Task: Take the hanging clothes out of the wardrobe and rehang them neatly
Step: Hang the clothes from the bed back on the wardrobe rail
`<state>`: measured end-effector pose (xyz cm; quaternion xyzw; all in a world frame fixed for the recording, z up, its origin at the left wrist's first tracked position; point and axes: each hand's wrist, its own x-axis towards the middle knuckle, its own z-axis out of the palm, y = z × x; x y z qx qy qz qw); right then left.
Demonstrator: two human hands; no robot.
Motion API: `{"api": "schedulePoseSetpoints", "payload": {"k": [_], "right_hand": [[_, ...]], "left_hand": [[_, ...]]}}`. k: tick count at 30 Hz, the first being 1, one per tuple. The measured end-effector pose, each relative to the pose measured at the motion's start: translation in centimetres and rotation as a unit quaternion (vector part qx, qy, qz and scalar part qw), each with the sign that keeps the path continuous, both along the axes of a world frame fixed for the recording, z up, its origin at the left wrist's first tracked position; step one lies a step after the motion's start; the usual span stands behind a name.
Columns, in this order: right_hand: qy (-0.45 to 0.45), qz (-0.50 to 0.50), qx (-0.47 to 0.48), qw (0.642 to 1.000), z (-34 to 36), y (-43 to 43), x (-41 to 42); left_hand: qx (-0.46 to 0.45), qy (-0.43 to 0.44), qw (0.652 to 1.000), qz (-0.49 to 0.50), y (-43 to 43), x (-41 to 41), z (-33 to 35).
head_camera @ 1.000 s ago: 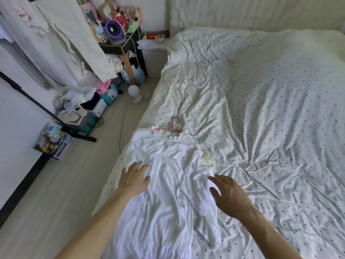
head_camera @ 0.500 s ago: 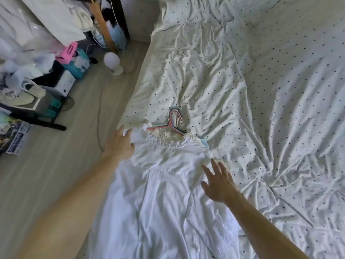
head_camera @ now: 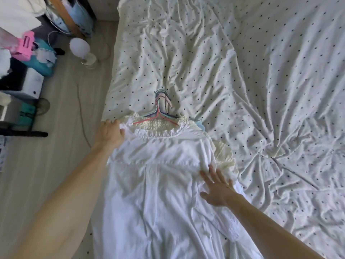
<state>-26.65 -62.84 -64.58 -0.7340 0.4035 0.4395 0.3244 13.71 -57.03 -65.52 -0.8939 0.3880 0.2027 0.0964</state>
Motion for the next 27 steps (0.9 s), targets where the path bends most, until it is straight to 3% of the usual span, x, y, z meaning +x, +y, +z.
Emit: {"api": "schedulePoseSetpoints", "payload": {"k": [5, 9, 14, 20, 23, 27], "right_hand": [[-0.099, -0.157, -0.035, 0.982, 3.4, 1.1, 0.5], [-0.187, -0.348, 0.000, 0.919, 8.0, 3.6, 0.6], [-0.259, -0.499, 0.107, 0.820, 13.7, 7.6, -1.1], [-0.302, -0.498, 0.052, 0.811, 18.3, 10.9, -7.3], [-0.325, -0.494, 0.043, 0.805, 20.0, 11.6, -12.5], [-0.338, -0.450, -0.025, 0.826, 22.5, 12.4, -20.8]], "left_hand": [[-0.131, 0.095, 0.985, 0.052, 2.9, -4.6, 4.5], [-0.190, 0.168, 0.966, 0.054, 7.4, -12.0, 9.0], [-0.174, 0.283, 0.943, 0.032, 12.6, -23.4, 14.1], [-0.147, 0.363, 0.920, -0.011, 14.9, -35.0, 18.5], [-0.088, 0.385, 0.917, -0.059, 14.9, -39.2, 21.0], [-0.079, 0.379, 0.912, -0.135, 13.6, -43.0, 23.7]]}}
